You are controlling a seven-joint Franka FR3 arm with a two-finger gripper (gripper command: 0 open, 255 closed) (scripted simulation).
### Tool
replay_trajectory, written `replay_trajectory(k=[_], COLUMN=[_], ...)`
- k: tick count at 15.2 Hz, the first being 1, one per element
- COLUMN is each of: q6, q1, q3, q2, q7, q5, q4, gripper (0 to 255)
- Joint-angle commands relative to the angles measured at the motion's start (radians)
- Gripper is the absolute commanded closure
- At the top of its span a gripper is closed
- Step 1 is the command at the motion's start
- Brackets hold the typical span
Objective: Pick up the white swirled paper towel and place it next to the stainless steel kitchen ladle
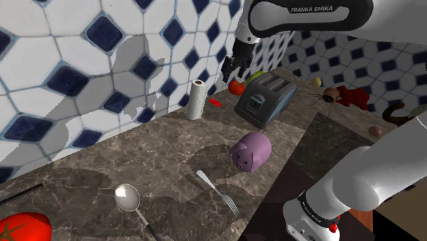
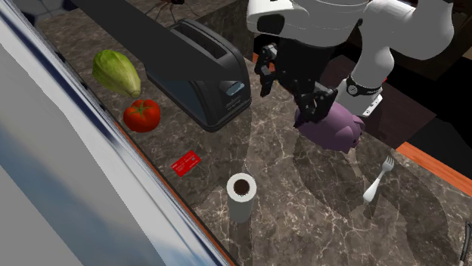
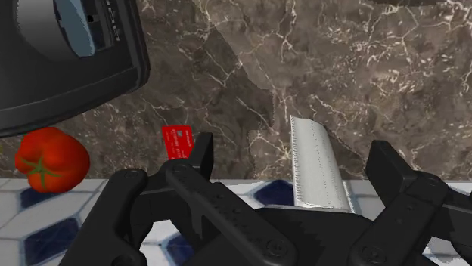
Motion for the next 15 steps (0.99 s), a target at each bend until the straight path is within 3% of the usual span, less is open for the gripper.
replay_trajectory(k=[1, 12, 15], q6=[0.014, -0.011, 0.007], q1=[0.005, 0.061, 0.065], q3=[0.009, 0.030, 0.028], q2=[0.083, 0.533, 0.565], q7=[0.023, 0.127, 0.132], q5=[-0.008, -0.063, -0.066], q4=[0.066, 0.523, 0.537], gripper=[0, 0, 0])
